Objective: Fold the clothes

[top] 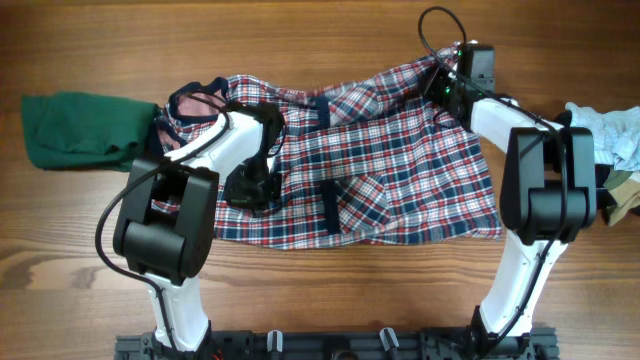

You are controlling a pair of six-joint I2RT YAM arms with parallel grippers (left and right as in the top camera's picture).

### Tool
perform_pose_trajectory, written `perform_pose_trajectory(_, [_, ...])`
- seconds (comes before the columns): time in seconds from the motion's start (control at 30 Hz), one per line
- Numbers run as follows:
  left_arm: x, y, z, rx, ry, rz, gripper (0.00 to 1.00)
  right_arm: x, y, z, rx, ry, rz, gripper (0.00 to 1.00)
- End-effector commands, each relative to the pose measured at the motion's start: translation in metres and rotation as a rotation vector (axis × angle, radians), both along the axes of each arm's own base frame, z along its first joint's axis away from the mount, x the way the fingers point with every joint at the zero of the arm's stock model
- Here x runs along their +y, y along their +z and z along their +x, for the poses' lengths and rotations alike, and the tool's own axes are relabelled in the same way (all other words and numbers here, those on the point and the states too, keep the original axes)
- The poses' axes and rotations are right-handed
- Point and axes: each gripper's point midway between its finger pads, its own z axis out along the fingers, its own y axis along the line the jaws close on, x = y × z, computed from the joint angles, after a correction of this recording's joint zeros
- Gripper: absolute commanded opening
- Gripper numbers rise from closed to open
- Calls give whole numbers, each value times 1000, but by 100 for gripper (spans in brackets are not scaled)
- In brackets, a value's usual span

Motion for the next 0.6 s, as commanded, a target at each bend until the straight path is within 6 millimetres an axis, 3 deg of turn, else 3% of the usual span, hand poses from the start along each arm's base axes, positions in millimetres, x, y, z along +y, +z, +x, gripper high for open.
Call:
perform_pose_trajectory(0.0, [1, -13, -17, 72, 13, 17, 4, -86, -43, -18, 100, -176, -110, 4])
perform_pose_trajectory(0.07, [2, -15, -12, 47, 7, 23, 4, -87, -23, -10, 73, -39, -103, 5])
perform_pose_trajectory(0.13, [-1, -19, -3, 8, 8, 8, 4, -69, 20, -5, 12, 92, -68, 18])
perform_pose_trajectory(0.17, [-4, -19, 5, -23, 8, -3, 4, -56, 51, -5, -37, 159, -36, 41])
perform_pose_trajectory(0.2, [-6, -17, 11, -44, 9, -11, 4, -48, 75, -10, -60, 192, -9, 54])
perform_pose_trajectory(0.27, [-12, 2, 37, -137, 2, -24, 4, -32, 135, -35, -85, 238, 37, 62])
perform_pose_trajectory(0.33, [-25, 43, 77, -297, 0, -78, 6, -26, 181, -68, -76, 232, 49, 65])
perform_pose_trajectory(0.4, [-37, 81, 110, -455, -1, -135, 21, -20, 198, -102, -15, 223, 73, 64])
perform_pose_trajectory(0.43, [-42, 95, 130, -557, 1, -157, 26, -18, 199, -118, 34, 196, 107, 52])
perform_pose_trajectory(0.47, [-44, 101, 147, -635, 2, -159, 27, -13, 193, -137, 111, 186, 136, 43])
perform_pose_trajectory(0.5, [-46, 106, 164, -707, 5, -162, 22, -6, 182, -155, 199, 195, 154, 36])
perform_pose_trajectory(0.57, [-51, 101, 202, -823, 25, -192, 16, 5, 152, -192, 384, 205, 187, 17])
